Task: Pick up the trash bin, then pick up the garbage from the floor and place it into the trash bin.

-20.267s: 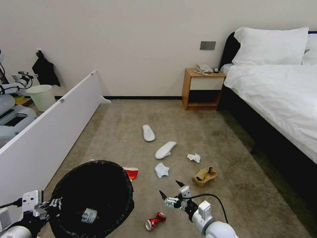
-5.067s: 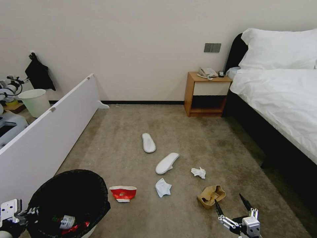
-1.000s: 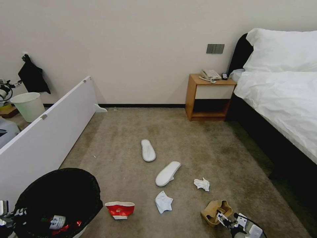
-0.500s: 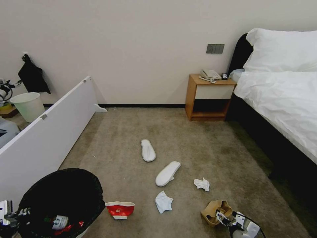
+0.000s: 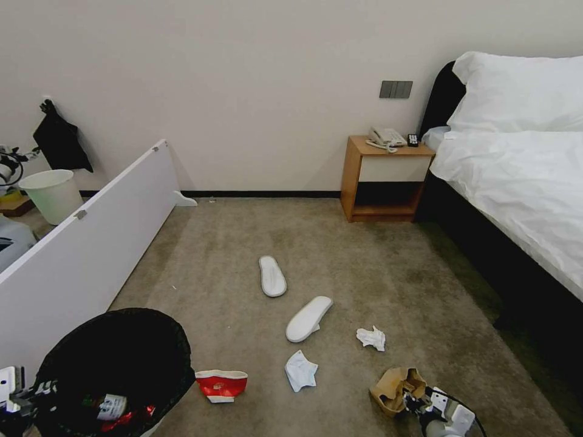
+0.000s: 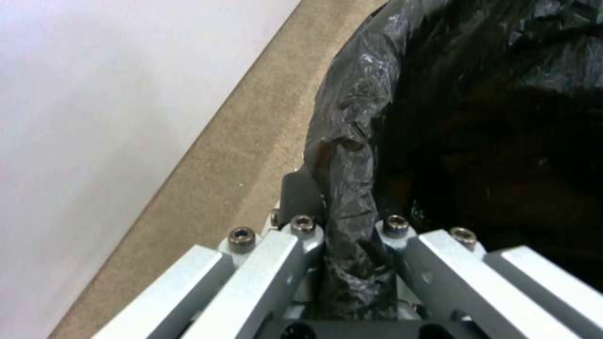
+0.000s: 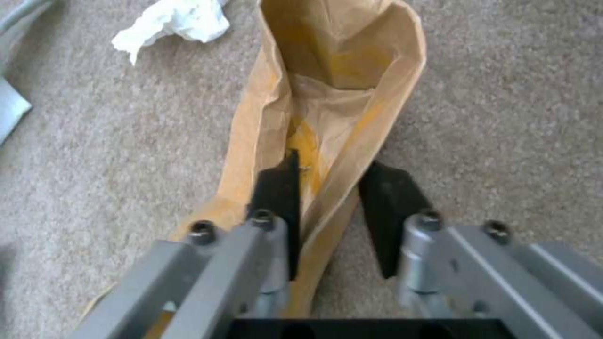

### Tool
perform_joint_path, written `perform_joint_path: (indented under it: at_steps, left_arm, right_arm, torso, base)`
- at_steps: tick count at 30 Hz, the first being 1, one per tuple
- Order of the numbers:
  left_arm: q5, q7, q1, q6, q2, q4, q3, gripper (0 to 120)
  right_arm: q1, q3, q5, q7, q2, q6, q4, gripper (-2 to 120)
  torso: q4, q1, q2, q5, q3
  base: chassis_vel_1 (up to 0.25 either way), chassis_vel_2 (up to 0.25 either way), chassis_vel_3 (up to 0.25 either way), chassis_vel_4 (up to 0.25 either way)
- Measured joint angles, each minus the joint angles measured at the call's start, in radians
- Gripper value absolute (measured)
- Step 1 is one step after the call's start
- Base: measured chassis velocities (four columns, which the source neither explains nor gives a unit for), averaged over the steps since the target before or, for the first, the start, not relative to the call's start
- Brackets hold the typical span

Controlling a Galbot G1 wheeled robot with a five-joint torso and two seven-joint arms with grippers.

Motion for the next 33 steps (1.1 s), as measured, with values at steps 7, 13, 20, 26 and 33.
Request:
perform_joint_path:
  at_steps: [7, 13, 20, 26, 33]
  left_arm:
    - [-0.001, -0.001, 0.001, 0.000, -0.001, -0.001, -0.003, 3]
    - [-0.001, -0.001, -0.001, 0.000, -0.001, -0.001, 0.001, 3]
    - [-0.002, 0.000, 0.001, 0.000, 0.001, -0.003, 0.010, 3]
    - [-0.001, -0.001, 0.007, 0.000, 0.004, -0.007, 0.043, 3]
    - [0.005, -0.004, 0.007, 0.000, 0.009, -0.014, 0.072, 3]
  right_arm:
    - [-0.002, 0.009, -0.017, -0.009, -0.001, 0.001, -0.014, 0]
    - [-0.006, 0.015, -0.028, -0.011, 0.001, 0.004, -0.014, 0]
    - [-0.028, 0.023, -0.046, -0.025, 0.002, 0.024, 0.007, 0]
    - [-0.084, 0.042, -0.106, -0.075, -0.017, 0.098, 0.139, 0]
    - [-0.142, 0.053, -0.146, -0.161, -0.046, 0.226, 0.408, 0]
  torso:
    - [0.0001, 0.000, 0.000, 0.0001, 0.000]
    - [0.0001, 0.000, 0.000, 0.0001, 0.000]
    - [0.0000, 0.000, 0.000, 0.0004, 0.000]
    - [-0.0001, 0.000, 0.000, 0.0001, 0.000]
    - [0.0000, 0.000, 0.000, 0.0001, 0.000]
  base:
    - [0.000, 0.000, 0.000, 0.000]
    - [0.000, 0.000, 0.000, 0.000]
    - [0.000, 0.000, 0.000, 0.000]
    - [0.000, 0.000, 0.000, 0.000]
    - [0.000, 0.000, 0.000, 0.000]
